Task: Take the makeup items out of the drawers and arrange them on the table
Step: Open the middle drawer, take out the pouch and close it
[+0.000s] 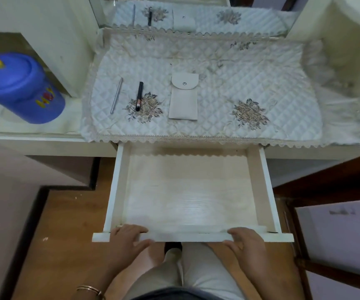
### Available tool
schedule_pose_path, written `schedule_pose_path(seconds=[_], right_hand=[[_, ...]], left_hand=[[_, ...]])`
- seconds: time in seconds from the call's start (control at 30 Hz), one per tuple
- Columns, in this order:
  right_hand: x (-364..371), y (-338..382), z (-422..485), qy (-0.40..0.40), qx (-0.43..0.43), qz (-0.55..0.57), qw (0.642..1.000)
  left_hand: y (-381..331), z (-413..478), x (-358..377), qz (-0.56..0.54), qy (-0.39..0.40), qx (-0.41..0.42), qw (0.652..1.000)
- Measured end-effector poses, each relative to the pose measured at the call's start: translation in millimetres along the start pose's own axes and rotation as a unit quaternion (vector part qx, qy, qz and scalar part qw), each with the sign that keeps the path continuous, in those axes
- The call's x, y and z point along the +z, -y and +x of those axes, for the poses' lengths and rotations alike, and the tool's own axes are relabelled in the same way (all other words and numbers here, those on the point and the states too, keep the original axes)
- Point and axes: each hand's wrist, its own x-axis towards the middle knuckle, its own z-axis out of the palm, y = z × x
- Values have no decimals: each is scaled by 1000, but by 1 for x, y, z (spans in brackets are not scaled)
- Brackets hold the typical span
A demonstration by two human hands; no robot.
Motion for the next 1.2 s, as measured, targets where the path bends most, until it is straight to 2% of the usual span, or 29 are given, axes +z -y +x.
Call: schedule_pose_path(seconds=[0.1, 0.23, 0.47, 0.53, 0.63, 0.8, 1.03, 1.2], right_hand=[[-5, 6, 19, 3, 14, 1, 1000], [-11, 13, 59, -21, -8, -4, 1000], [-25, 26, 143, -28, -10, 17, 999], [-30, 32, 164, -56, -5, -23, 998], [-37, 45, 190, -113, -28, -141, 983], [-45, 54, 226, -159, -69, -193, 966], [-44, 55, 248, -153, -71, -163, 972], [-44, 53, 249, -139, -82, -151, 975]], left_hand=[[-4, 16, -9, -2, -18, 9, 1000], [-14, 47, -26, 50, -55, 34, 997], [-32, 116, -54, 103, -176, 54, 978], [-43, 132, -62, 105, -200, 35, 974], [-56, 150, -72, 115, -233, -2, 966], [-64, 181, -84, 150, -244, -9, 958], [-79, 202, -92, 95, -258, -73, 959], [-82, 200, -91, 101, -273, -64, 955]])
